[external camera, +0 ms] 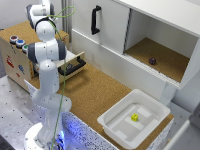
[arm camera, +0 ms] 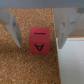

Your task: Grasp the pink block and rotate it right

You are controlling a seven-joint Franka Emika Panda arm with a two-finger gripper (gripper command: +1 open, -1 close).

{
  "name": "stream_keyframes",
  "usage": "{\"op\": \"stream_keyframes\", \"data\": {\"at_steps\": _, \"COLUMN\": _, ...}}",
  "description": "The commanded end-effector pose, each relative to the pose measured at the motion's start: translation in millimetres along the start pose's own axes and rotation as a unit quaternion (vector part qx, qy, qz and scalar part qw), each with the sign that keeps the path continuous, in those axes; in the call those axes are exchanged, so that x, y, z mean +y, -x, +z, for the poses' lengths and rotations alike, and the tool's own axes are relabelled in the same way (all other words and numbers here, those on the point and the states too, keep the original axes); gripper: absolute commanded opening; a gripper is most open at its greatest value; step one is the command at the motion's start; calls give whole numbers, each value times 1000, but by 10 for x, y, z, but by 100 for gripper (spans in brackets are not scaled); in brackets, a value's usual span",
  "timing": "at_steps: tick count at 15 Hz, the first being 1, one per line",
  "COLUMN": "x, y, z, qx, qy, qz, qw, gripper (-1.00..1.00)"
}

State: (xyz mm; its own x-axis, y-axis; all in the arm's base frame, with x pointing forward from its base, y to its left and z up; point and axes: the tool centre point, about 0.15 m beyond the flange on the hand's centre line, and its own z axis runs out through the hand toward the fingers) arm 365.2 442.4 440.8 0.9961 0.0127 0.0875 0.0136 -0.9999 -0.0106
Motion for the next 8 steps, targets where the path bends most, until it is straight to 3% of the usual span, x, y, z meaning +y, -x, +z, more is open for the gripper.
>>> {"op": "stream_keyframes", "data": {"at_steps": 1, "x": 93, "y": 84, "z": -348, "qx": 65, "qy": 15, "qz": -57, "qw": 996, "gripper": 100}}
{"op": "stream_keyframes", "data": {"at_steps": 4, "x": 69, "y": 75, "z": -458, "qx": 40, "qy": -18, "qz": -165, "qw": 985, "gripper": 100}}
{"op": "stream_keyframes", "data": {"at_steps": 5, "x": 16, "y": 116, "z": -407, "qx": -1, "qy": -44, "qz": -240, "qw": 970, "gripper": 100}}
{"op": "stream_keyframes", "data": {"at_steps": 6, "x": 16, "y": 161, "z": -377, "qx": -20, "qy": -57, "qz": -272, "qw": 961, "gripper": 100}}
{"op": "stream_keyframes", "data": {"at_steps": 8, "x": -85, "y": 238, "z": -407, "qx": -30, "qy": -63, "qz": -368, "qw": 927, "gripper": 100}}
